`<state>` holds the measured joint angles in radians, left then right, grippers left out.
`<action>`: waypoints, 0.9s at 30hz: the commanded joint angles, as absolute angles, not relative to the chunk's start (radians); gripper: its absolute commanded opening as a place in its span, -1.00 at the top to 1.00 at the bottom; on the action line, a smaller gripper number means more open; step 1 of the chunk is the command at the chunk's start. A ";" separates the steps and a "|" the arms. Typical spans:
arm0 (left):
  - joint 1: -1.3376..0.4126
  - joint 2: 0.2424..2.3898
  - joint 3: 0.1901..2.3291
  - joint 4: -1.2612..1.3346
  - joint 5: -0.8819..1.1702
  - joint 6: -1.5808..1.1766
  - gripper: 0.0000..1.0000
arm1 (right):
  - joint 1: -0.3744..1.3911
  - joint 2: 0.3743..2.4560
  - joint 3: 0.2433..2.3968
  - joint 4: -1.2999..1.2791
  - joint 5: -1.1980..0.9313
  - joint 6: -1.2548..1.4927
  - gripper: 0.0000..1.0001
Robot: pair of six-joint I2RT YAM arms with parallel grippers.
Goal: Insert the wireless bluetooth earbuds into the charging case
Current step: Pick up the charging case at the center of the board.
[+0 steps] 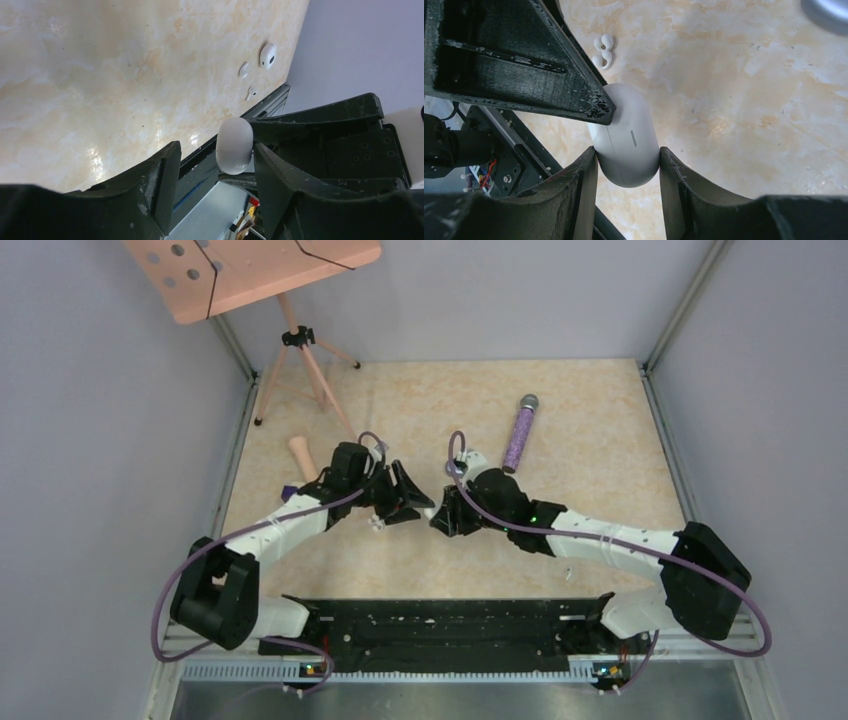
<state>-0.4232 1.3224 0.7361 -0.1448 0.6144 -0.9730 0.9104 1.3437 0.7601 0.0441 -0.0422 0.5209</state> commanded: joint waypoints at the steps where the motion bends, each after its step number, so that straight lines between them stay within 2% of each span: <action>1: -0.436 1.347 0.774 -0.061 0.660 -0.993 -0.17 | 0.931 1.313 0.805 0.077 -0.030 0.521 0.37; 5: -0.439 1.365 0.775 -0.010 0.707 -1.026 0.15 | 0.933 1.318 0.811 0.069 -0.024 0.518 0.35; 6: -0.439 1.366 0.776 -0.008 0.715 -1.032 0.41 | 0.932 1.316 0.812 0.068 -0.020 0.518 0.32; 8: -0.439 1.366 0.777 -0.008 0.726 -1.032 0.95 | 0.933 1.314 0.815 0.058 -0.009 0.527 0.04; 9: -0.440 1.367 0.780 -0.009 0.729 -1.024 1.00 | 0.932 1.310 0.817 0.050 -0.005 0.531 -0.12; 10: -0.440 1.367 0.785 -0.012 0.730 -1.009 1.00 | 0.932 1.301 0.819 0.040 -0.004 0.534 -0.22; 13: -0.435 1.368 0.794 -0.048 0.729 -0.946 1.00 | 0.911 1.251 0.814 0.018 -0.028 0.542 -0.31; 20: -0.426 1.362 0.800 0.032 0.882 -0.802 1.00 | 0.662 1.019 0.643 0.149 -0.321 0.721 -0.31; 24: -0.426 1.354 0.831 0.041 0.938 -0.739 1.00 | 0.638 0.985 0.615 0.164 -0.416 0.754 -0.31; 27: -0.426 1.337 0.844 0.071 0.976 -0.722 1.00 | 0.638 0.971 0.562 0.267 -0.493 0.804 -0.29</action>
<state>-0.4309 1.3682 0.7883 -0.0257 0.8818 -0.7990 0.6369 0.9886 0.6125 0.1318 -0.3351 0.7227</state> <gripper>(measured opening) 0.284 0.650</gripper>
